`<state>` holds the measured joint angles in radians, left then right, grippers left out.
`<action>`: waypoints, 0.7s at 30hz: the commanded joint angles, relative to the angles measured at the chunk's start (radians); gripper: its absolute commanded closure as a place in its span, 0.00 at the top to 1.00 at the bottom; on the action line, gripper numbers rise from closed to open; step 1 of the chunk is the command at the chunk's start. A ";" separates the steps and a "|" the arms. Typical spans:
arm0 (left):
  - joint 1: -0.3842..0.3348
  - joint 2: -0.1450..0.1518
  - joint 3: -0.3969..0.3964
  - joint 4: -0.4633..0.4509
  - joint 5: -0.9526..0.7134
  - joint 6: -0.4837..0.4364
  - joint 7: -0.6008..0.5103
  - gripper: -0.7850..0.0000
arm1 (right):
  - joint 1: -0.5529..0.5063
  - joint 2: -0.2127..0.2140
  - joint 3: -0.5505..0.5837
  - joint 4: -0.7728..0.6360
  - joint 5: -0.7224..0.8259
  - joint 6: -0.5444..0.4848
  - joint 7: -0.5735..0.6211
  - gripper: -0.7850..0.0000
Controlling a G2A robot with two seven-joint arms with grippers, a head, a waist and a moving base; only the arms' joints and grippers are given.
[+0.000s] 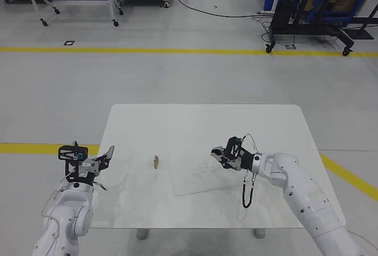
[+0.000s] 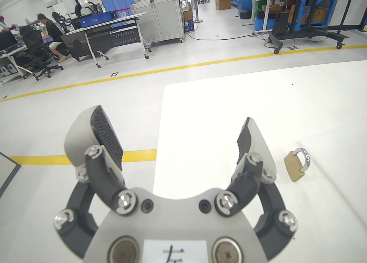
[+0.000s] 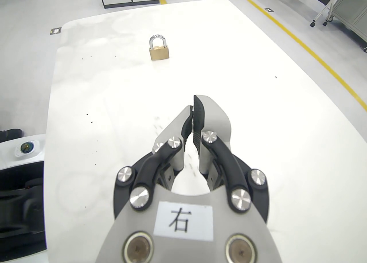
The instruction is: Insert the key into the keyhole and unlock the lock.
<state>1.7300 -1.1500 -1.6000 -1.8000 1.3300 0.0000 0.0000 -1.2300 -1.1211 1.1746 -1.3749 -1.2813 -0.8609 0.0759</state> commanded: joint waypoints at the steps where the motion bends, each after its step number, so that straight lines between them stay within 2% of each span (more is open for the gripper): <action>1: 0.000 0.000 0.000 0.000 0.000 0.000 0.000 1.00 | 0.000 0.000 0.000 0.000 -0.007 0.001 -0.001 0.00; 6: 0.000 0.000 0.000 0.000 0.000 0.000 0.000 1.00 | 0.000 0.000 0.000 0.000 -0.007 0.001 -0.001 0.00; 10: 0.000 0.000 0.000 0.000 0.000 0.000 0.000 1.00 | -0.013 -0.006 0.002 0.029 0.146 -0.048 -0.116 0.00; 14: 0.000 0.000 0.000 0.000 0.000 0.000 0.000 1.00 | 0.012 -0.018 -0.007 0.124 0.441 -0.151 -0.194 0.00; 19: 0.000 0.000 0.000 0.000 0.000 0.000 0.000 1.00 | 0.047 -0.008 -0.076 0.139 0.863 -0.151 -0.096 0.00; 20: 0.000 0.000 0.000 0.000 0.000 0.000 0.000 1.00 | 0.049 0.000 -0.078 0.132 0.930 -0.151 -0.061 0.00; 21: 0.000 0.000 0.000 0.000 0.000 0.000 0.000 1.00 | 0.049 0.000 -0.078 0.132 0.930 -0.151 -0.061 0.00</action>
<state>1.7300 -1.1500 -1.6000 -1.8000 1.3300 0.0000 0.0000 -1.1807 -1.1240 1.0964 -1.2395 -0.4118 -1.0123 0.0008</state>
